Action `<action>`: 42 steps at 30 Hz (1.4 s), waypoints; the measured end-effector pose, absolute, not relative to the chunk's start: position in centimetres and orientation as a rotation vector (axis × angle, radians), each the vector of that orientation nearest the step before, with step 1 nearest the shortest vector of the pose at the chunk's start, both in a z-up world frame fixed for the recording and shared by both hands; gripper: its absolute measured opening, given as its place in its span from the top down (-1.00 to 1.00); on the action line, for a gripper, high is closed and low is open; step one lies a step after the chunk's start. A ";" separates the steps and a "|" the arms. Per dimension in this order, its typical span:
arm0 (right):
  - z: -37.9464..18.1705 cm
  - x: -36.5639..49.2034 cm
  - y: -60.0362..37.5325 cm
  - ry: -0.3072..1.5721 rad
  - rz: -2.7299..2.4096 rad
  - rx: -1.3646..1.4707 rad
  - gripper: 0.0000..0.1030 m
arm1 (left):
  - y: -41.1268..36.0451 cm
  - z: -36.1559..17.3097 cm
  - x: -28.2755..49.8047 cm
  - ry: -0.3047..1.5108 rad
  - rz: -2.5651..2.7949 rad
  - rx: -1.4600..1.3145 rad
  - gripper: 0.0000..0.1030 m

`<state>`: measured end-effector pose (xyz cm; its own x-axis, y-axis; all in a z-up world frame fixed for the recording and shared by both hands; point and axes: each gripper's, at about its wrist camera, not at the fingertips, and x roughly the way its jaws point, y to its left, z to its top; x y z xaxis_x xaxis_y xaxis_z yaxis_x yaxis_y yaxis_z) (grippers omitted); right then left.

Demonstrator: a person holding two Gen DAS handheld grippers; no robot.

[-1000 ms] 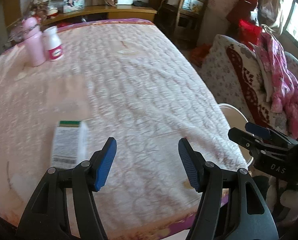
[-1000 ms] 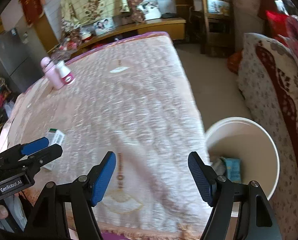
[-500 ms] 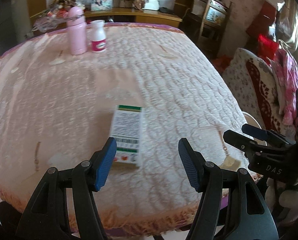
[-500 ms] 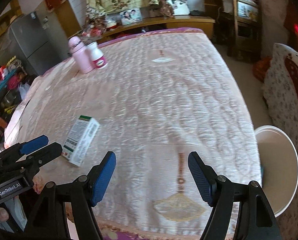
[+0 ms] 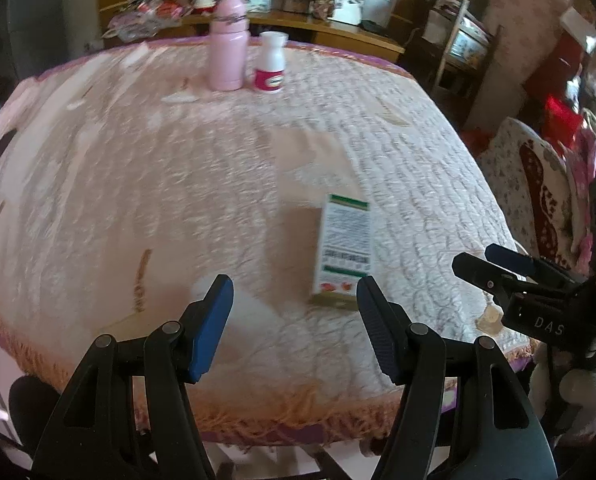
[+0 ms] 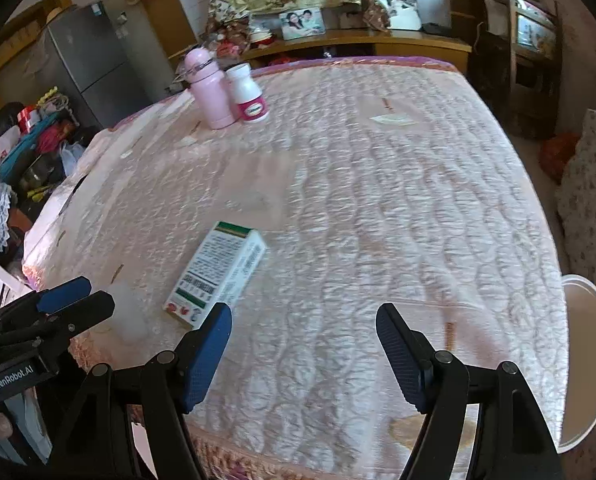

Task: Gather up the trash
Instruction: 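Move both tools back over the white block and green-white box on the bed, then grasp green-white Watermelon Frost box with right gripper while left gripper grasps white foam block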

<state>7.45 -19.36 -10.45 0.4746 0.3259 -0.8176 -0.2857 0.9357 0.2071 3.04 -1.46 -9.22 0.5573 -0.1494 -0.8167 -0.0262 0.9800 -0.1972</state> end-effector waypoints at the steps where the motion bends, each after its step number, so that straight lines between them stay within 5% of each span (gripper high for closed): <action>1: -10.6 7.5 -19.0 1.013 0.382 0.044 -0.41 | -0.8 -9.4 2.9 0.982 -0.066 -0.210 -0.22; 31: -16.3 13.4 -8.7 1.148 0.473 0.015 -0.41 | 5.9 -13.5 3.0 1.072 -0.001 -0.435 -0.22; 42: -15.1 12.5 -14.4 1.132 0.372 -0.121 -0.37 | 4.4 -14.0 3.5 1.084 -0.022 -0.426 -0.22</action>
